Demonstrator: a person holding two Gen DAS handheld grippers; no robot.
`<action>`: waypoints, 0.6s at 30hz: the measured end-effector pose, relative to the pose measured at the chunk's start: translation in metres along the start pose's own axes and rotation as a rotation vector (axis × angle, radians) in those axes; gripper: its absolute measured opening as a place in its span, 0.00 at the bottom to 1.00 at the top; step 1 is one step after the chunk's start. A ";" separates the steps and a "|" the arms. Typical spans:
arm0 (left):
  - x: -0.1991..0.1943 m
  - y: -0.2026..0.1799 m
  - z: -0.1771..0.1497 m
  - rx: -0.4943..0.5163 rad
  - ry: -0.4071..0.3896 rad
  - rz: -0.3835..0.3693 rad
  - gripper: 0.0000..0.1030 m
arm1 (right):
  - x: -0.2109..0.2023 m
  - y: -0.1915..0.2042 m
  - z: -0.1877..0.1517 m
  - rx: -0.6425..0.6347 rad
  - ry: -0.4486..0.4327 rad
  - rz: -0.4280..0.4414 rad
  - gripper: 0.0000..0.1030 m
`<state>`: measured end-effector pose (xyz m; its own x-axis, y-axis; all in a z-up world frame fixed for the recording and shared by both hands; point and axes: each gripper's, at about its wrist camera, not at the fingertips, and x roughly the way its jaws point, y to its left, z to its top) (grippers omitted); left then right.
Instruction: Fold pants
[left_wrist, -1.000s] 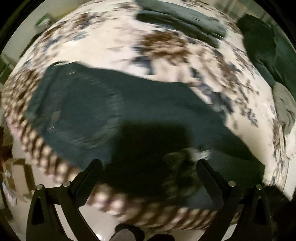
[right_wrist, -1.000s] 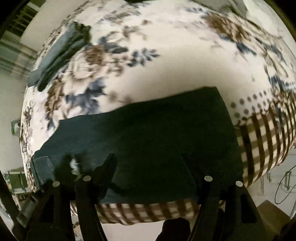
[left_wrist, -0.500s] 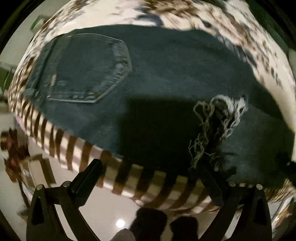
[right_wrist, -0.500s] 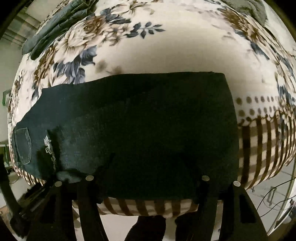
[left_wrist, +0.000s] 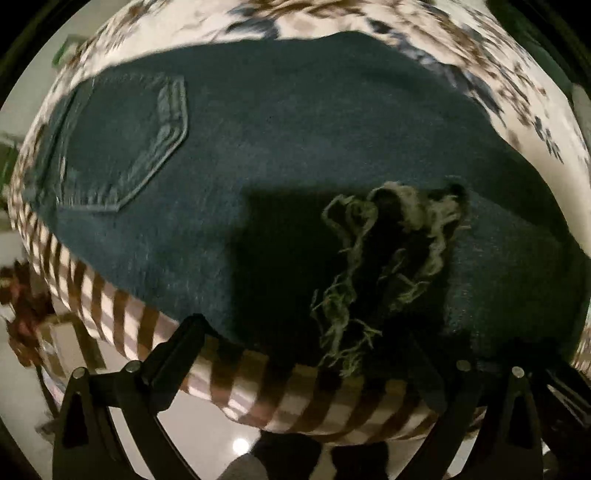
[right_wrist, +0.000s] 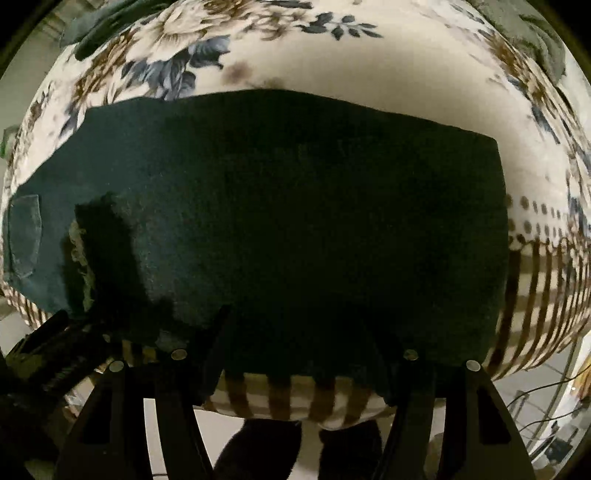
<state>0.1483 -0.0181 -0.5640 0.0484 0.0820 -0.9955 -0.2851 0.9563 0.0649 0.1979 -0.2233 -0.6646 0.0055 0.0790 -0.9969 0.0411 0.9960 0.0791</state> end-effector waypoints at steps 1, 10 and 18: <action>0.002 0.003 0.001 -0.016 0.005 -0.014 1.00 | 0.001 0.000 0.000 0.003 0.002 -0.008 0.65; -0.074 0.120 -0.004 -0.285 -0.243 -0.169 1.00 | -0.026 -0.007 0.010 0.087 -0.028 0.144 0.86; 0.001 0.269 -0.014 -0.789 -0.222 -0.410 0.34 | -0.022 0.004 0.033 0.062 -0.038 0.138 0.85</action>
<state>0.0582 0.2348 -0.5490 0.4497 -0.0918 -0.8884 -0.7722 0.4599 -0.4384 0.2306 -0.2221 -0.6422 0.0533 0.2118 -0.9759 0.0990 0.9713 0.2162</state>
